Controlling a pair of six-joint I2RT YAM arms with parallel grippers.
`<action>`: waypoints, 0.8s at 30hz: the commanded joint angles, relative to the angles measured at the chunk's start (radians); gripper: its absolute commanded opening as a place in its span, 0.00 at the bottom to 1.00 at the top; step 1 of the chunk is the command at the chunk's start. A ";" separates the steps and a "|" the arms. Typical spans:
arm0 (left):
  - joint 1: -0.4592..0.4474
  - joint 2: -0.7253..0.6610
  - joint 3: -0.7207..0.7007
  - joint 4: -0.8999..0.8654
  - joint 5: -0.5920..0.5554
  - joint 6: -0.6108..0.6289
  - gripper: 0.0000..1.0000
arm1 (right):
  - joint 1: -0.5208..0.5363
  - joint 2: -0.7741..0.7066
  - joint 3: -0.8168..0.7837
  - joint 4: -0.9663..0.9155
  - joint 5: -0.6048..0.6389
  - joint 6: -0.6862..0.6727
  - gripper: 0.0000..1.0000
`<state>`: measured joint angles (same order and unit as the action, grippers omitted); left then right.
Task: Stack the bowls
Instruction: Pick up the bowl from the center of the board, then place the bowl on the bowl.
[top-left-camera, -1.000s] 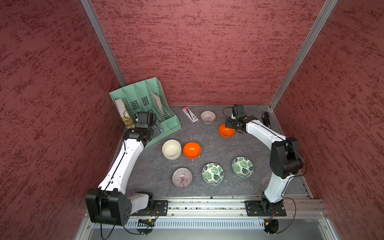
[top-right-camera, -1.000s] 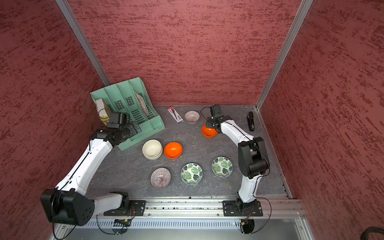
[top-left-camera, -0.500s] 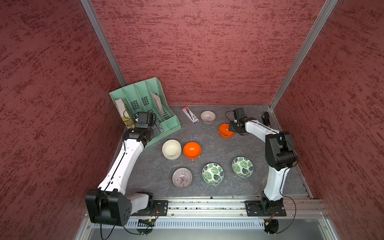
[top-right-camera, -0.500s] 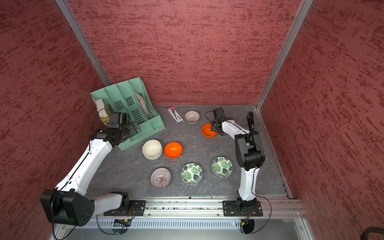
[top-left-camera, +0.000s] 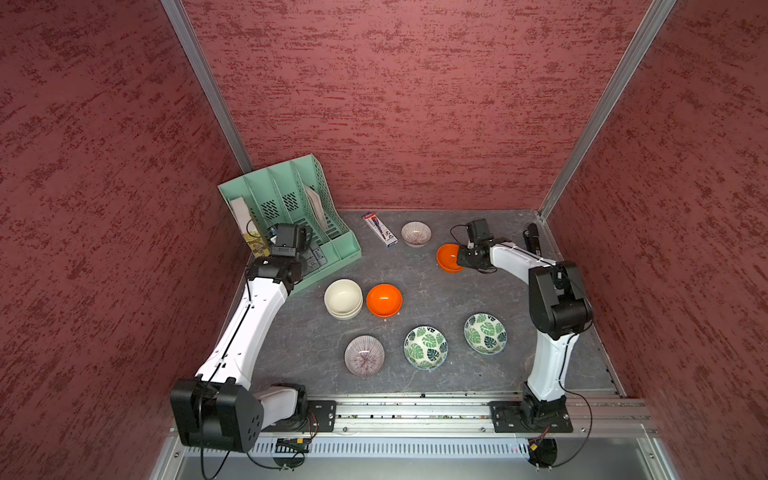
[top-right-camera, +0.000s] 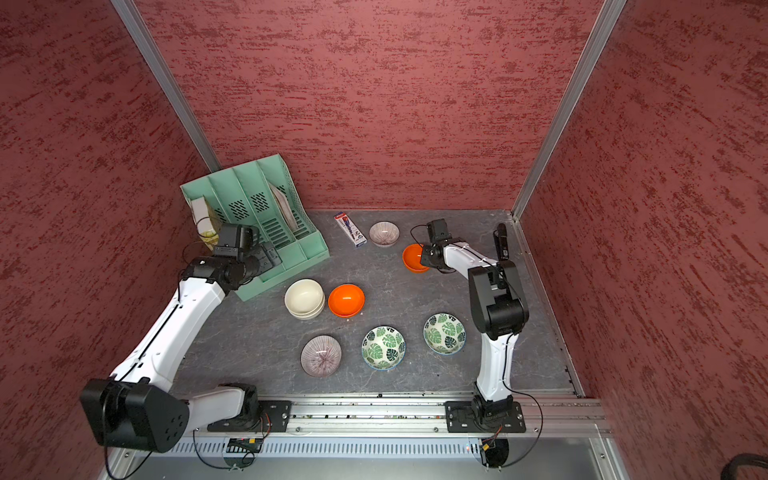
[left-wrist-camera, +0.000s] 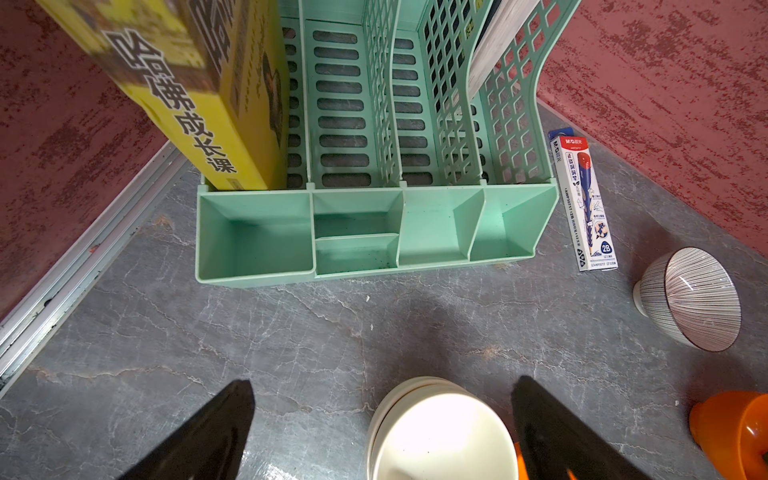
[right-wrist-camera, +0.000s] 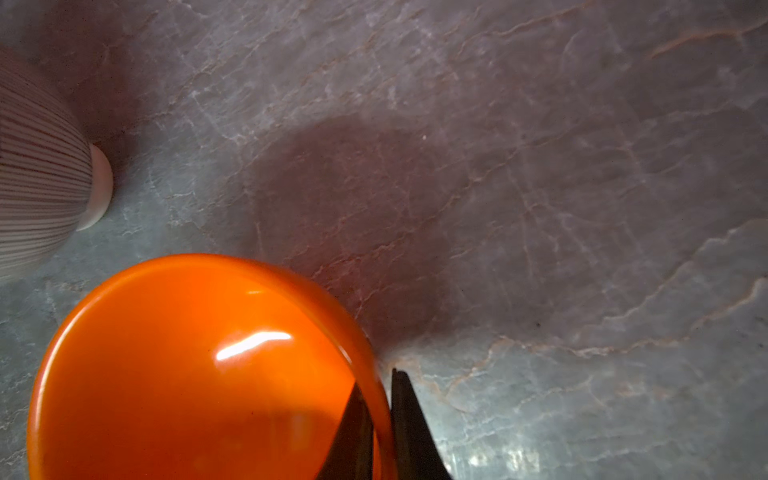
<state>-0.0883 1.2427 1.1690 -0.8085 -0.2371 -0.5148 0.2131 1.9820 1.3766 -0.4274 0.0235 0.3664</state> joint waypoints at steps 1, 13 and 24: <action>-0.003 -0.001 0.028 0.000 -0.005 0.009 1.00 | 0.011 -0.097 -0.016 0.016 -0.053 -0.016 0.00; -0.007 0.016 0.035 0.003 -0.002 0.005 1.00 | 0.319 -0.255 0.001 -0.073 -0.127 -0.149 0.00; -0.015 0.012 0.038 0.002 -0.001 0.000 1.00 | 0.518 -0.171 0.114 -0.141 -0.119 -0.199 0.00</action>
<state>-0.0971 1.2522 1.1805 -0.8078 -0.2367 -0.5156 0.7132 1.7840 1.4334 -0.5518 -0.0944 0.1917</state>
